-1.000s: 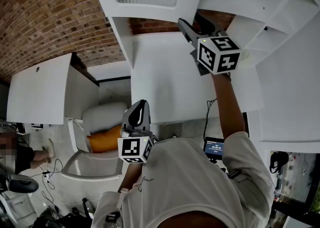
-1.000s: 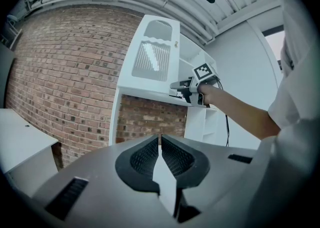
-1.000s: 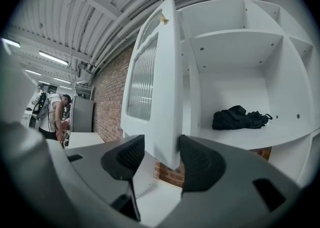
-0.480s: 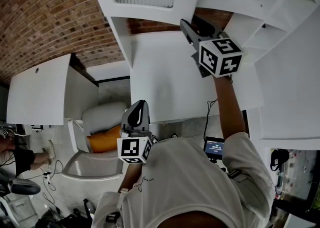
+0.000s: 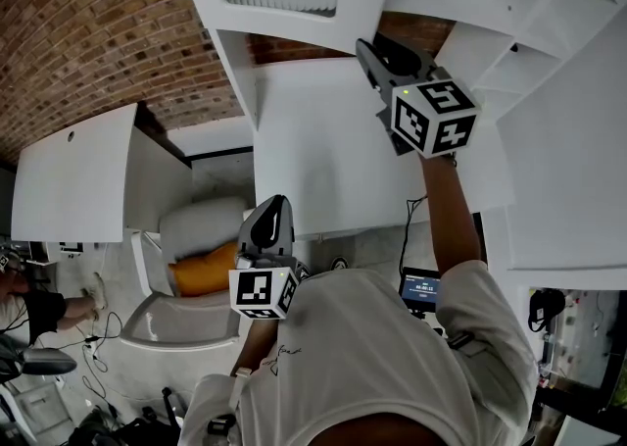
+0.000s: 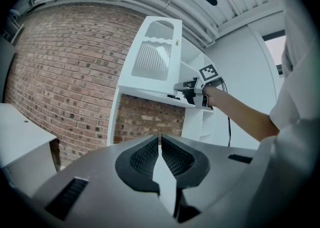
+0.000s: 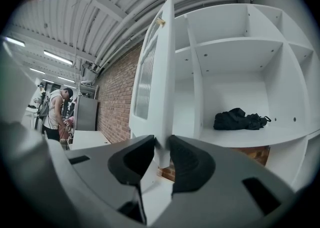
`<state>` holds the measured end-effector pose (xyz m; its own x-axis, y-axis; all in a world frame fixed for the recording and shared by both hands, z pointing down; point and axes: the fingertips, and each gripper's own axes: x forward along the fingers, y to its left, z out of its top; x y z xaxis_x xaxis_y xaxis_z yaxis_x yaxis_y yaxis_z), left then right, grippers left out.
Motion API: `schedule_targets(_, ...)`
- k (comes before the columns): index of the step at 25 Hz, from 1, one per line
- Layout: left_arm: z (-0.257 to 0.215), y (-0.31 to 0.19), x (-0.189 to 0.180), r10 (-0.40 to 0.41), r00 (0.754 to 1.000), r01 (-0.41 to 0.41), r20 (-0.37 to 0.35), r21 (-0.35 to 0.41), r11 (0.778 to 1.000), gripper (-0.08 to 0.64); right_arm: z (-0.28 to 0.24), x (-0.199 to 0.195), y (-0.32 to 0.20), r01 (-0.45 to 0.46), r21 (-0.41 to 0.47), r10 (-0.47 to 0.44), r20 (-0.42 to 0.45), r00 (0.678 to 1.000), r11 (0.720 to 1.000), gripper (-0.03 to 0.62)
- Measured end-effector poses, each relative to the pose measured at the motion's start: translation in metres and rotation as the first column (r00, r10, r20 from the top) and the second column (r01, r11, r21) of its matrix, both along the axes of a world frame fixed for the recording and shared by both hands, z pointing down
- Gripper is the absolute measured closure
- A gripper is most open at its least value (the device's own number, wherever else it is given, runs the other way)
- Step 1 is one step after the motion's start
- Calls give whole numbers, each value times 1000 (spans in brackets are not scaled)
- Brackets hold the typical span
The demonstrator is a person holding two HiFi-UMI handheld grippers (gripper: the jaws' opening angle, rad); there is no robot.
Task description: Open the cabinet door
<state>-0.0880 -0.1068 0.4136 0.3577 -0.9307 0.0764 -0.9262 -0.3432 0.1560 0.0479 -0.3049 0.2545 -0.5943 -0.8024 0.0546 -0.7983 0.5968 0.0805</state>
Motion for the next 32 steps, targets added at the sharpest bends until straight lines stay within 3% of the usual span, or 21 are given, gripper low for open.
schedule_targets(32,4,11,-6,0,1000,0,0,-15,1000,532,-1,-11,34,29,3,-29,0,1000,1000,499)
